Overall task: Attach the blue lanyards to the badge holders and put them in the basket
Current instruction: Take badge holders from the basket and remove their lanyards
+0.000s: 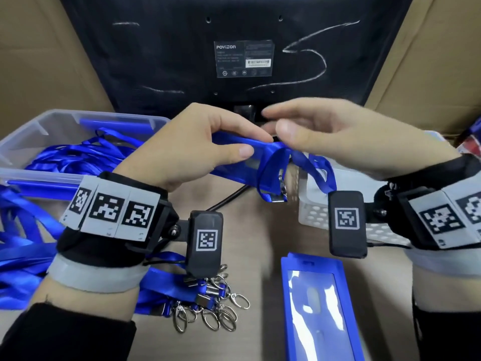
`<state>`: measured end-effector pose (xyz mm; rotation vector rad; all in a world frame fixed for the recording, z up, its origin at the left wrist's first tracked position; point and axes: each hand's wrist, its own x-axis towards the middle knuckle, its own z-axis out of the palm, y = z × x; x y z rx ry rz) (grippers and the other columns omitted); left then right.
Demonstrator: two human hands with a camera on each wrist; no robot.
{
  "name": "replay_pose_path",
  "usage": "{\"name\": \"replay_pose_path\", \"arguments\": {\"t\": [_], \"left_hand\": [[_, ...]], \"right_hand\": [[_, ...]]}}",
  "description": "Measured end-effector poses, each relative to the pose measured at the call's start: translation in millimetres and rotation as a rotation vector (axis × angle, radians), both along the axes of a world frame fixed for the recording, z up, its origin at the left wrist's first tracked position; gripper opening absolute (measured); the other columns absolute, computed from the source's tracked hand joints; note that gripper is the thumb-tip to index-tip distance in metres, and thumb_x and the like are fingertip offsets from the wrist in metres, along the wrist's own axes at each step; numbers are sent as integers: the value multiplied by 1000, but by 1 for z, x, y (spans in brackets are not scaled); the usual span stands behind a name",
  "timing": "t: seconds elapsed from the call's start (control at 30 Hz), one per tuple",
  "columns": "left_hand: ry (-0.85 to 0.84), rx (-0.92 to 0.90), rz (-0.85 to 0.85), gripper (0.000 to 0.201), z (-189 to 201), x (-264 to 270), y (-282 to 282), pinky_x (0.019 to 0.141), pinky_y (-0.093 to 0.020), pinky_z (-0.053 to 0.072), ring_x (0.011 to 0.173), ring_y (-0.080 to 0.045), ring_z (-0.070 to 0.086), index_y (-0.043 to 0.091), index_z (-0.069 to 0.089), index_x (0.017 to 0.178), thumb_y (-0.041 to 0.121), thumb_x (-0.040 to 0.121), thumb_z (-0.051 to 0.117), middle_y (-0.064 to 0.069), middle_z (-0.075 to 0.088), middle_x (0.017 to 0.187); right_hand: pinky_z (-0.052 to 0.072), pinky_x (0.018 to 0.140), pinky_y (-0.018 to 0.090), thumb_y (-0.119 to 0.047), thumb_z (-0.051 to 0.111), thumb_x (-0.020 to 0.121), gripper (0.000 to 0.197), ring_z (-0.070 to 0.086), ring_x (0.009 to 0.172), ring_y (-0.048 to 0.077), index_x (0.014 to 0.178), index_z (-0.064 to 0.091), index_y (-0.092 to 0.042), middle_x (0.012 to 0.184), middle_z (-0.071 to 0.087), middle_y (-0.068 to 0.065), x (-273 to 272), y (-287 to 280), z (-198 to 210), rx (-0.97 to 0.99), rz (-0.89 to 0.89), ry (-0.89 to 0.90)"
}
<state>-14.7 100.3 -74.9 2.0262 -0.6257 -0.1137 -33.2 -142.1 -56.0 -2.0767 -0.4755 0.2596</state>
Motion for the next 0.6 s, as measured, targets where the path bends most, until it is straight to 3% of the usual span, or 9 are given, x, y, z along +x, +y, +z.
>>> {"name": "replay_pose_path", "arguments": {"t": [0.07,0.17,0.23,0.33,0.4,0.47,0.5,0.53,0.6], "left_hand": [[-5,22,-34,27,0,0,-1,91,-27,59,98,-9,76,26,81,104,2,93,74,9,81,98],[6,39,-17,25,-2,1,-1,87,-24,59,94,-7,75,25,81,102,3,93,75,8,81,96],[8,25,49,25,-4,4,1,87,-24,59,93,-5,75,27,81,102,5,94,74,8,80,96],[38,-1,145,26,-7,8,5,96,-36,60,96,-11,76,30,81,102,7,96,72,6,80,97],[56,-12,169,26,-7,8,6,97,-39,59,97,-13,76,30,81,101,7,96,72,5,81,96],[53,-24,162,26,-6,8,6,95,-36,60,96,-12,76,29,81,101,6,96,72,6,80,97],[49,-38,151,26,-6,8,5,92,-32,60,96,-11,76,29,80,102,5,96,72,6,80,98],[45,-56,137,26,-6,8,5,89,-28,59,96,-10,75,28,80,103,5,96,71,6,80,99],[27,-91,107,26,-5,8,3,83,-22,58,96,-9,75,26,80,104,3,96,71,6,80,101]], "right_hand": [[52,108,37,-46,73,91,54,70,120,11,139,62,-26,127,75,-6,-2,2,-1,-71,138,46],[60,93,47,-41,77,89,28,75,86,19,114,75,-30,97,80,0,0,-2,0,-175,62,-16],[57,74,38,-41,73,94,12,66,67,13,96,79,-31,78,75,-5,2,-8,-1,-225,-20,-98],[45,59,18,-46,58,103,35,55,54,2,74,77,-40,62,67,-16,4,-14,-2,-330,-239,-143],[54,73,24,-57,50,104,40,68,72,7,95,81,-33,85,78,-11,9,-19,-6,-293,-445,-137],[55,98,49,-66,43,101,58,70,104,27,121,74,-21,115,76,8,12,-21,-6,-237,-542,-163],[53,102,50,-68,42,101,59,68,112,25,125,72,-23,123,74,5,10,-19,-4,-189,-522,-166],[51,104,43,-68,45,101,53,67,117,15,124,74,-30,124,74,-4,6,-17,0,-153,-451,-143],[48,108,36,-60,53,102,39,67,120,6,122,75,-36,120,76,-14,-1,-10,6,-152,-188,-67]]}}
